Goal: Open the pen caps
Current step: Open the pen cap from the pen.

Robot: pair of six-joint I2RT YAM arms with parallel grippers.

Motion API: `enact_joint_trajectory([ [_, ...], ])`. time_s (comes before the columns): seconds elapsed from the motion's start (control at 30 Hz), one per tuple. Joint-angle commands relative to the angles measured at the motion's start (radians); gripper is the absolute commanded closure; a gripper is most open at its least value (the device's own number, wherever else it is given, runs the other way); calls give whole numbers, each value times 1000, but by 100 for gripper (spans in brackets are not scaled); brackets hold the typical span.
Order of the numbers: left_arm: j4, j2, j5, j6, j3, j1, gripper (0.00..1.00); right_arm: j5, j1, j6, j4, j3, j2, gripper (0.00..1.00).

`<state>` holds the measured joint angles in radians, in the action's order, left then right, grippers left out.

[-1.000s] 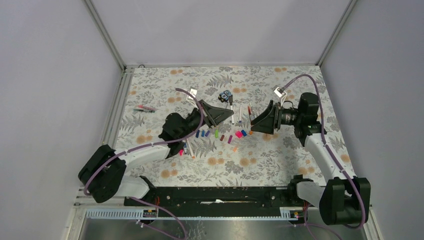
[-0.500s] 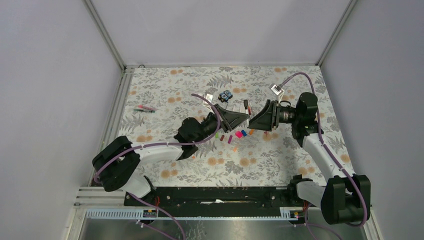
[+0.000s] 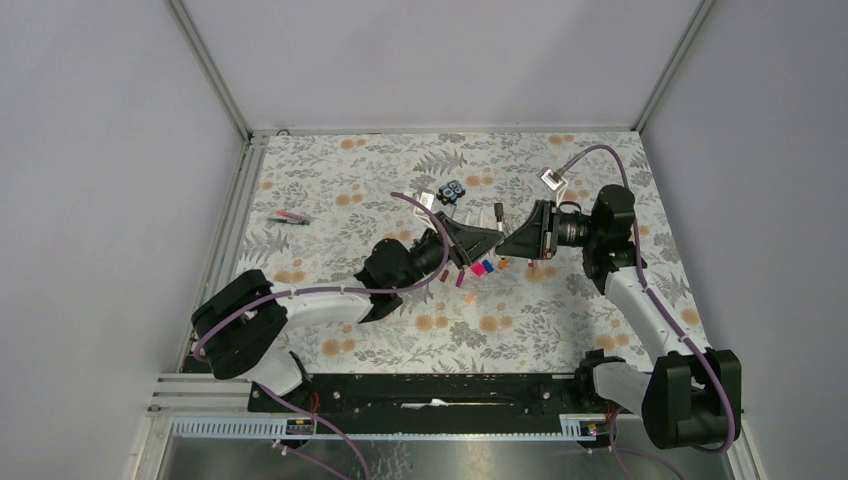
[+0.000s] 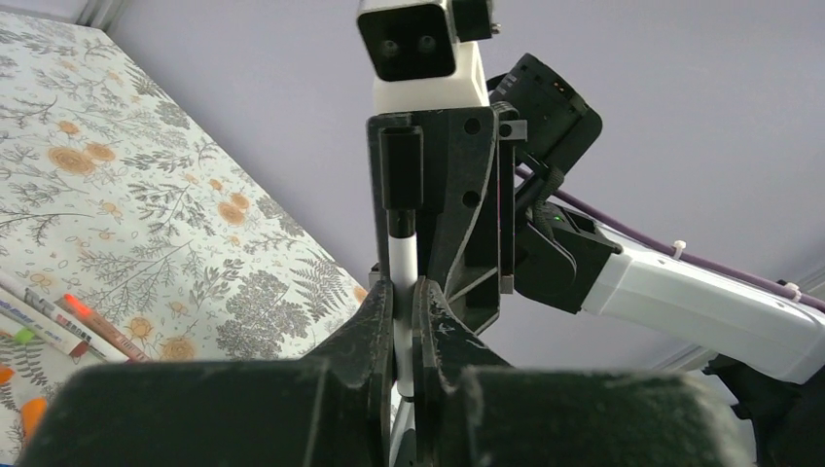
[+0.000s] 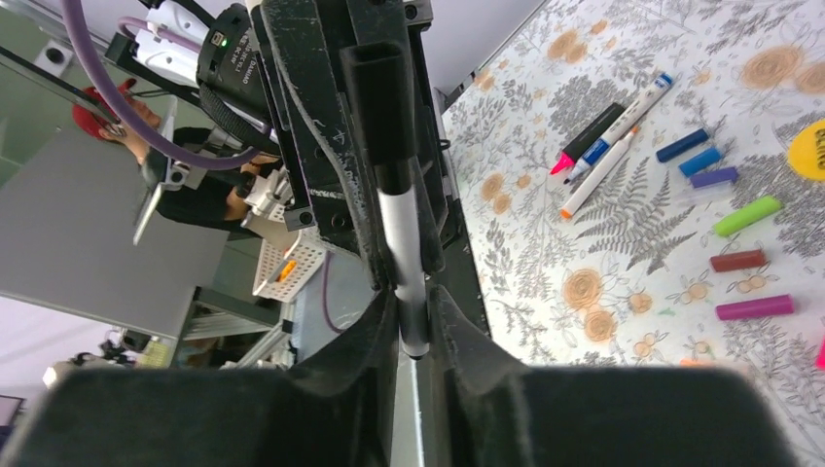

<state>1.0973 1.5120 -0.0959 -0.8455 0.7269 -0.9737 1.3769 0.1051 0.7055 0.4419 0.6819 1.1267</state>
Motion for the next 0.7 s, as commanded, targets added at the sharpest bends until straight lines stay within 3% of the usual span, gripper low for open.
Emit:
enact_joint_trajectory([
  [0.0,74,0,24,22,48,-8,93,11,9,-13,37,5,-13,86],
  [0.13,61,-10,27,22,49,-10,80,22,10,-32,28,9,-12,100],
  [0.43,-109,-154,92,144,19,-7,4,101,8,-260,-109,-7,-43,100],
  [0.53,-148,-191,87,150,7,12,1,116,8,-280,-109,-23,-50,100],
  [0.67,-229,-175,-71,89,63,81,1,120,9,-290,-109,-31,-43,100],
])
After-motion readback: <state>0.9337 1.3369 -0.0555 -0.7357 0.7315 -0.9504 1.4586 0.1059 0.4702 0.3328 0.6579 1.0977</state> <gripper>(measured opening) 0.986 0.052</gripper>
